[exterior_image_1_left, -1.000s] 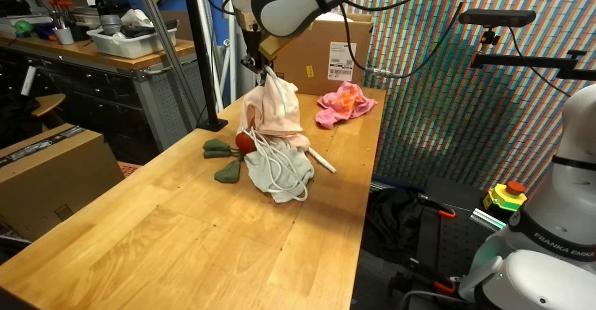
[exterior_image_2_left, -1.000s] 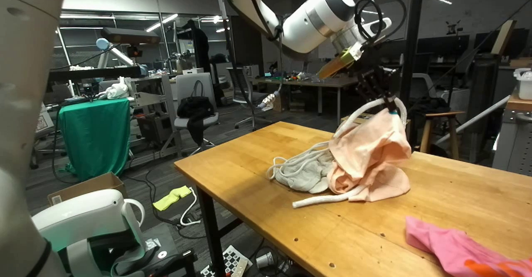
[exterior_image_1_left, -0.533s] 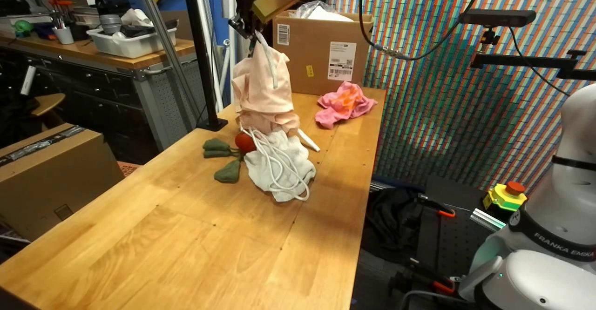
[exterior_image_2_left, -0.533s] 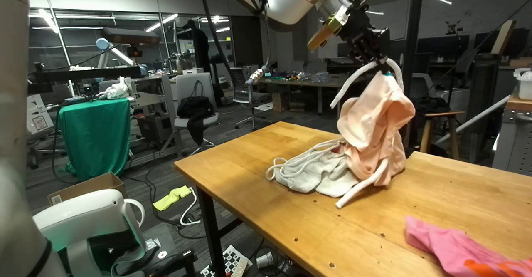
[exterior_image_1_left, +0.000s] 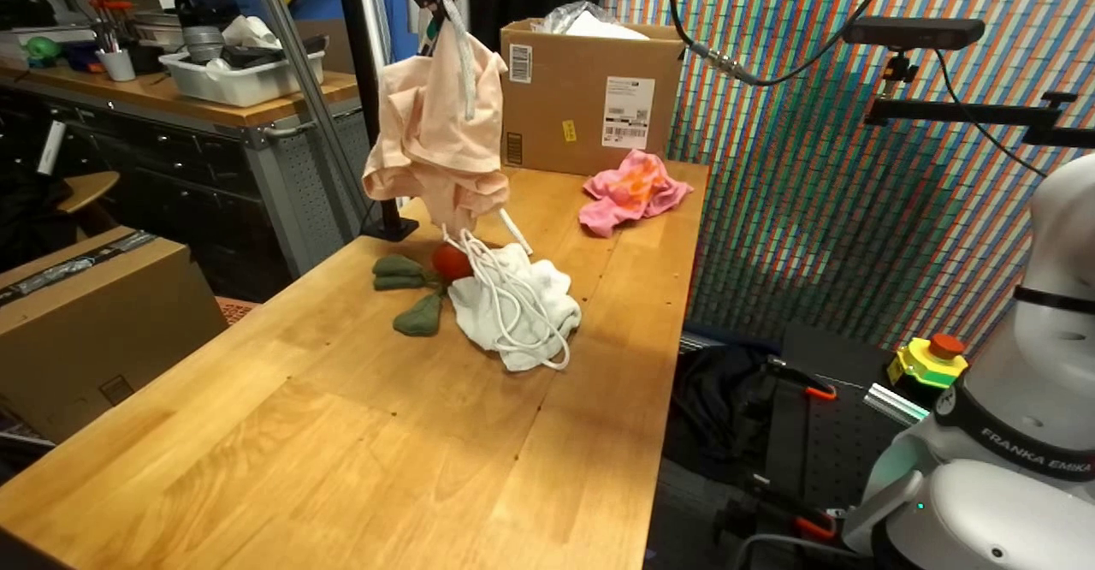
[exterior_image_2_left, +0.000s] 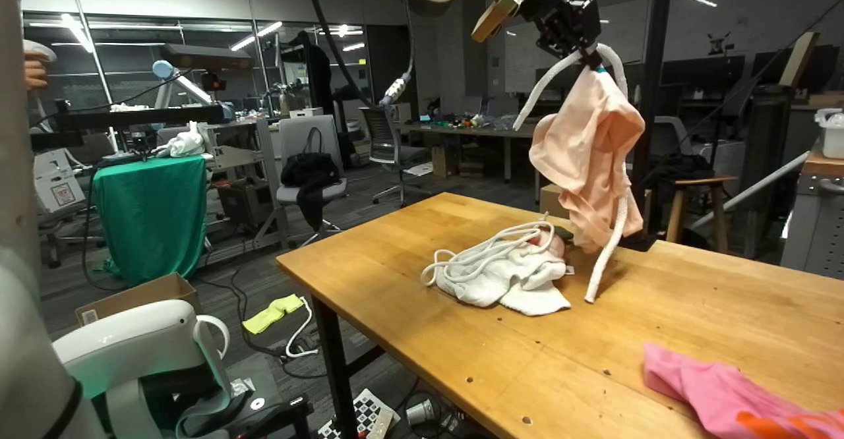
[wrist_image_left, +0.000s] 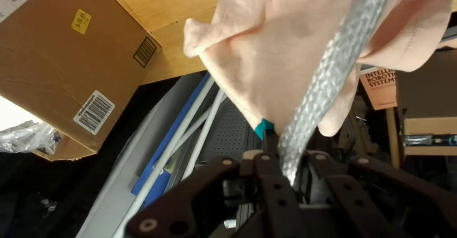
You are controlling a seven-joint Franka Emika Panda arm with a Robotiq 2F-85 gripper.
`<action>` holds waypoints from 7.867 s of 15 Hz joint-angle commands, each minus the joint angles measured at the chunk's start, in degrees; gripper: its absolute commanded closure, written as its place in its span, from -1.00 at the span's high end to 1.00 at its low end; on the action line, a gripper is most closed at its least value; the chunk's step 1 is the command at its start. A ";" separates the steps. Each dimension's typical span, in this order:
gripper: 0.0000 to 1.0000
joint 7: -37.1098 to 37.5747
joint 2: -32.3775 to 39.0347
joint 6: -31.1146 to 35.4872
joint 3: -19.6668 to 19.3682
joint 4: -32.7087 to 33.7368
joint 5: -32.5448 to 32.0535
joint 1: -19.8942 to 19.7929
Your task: Move the pink shirt to the right, move the thick white rope to the left, move the peach shirt to the right, move the white towel to the left, move the radish backwards
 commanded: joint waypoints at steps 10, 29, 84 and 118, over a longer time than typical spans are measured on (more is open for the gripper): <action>-0.91 2.65 4.27 -3.75 6.75 8.76 -2.60 5.14; -0.93 1.17 17.22 -2.66 10.99 11.19 -1.56 16.26; 1.00 3.05 19.94 -2.28 8.09 1.36 12.70 14.47; -0.96 -8.31 22.33 2.90 6.67 -3.30 19.91 14.09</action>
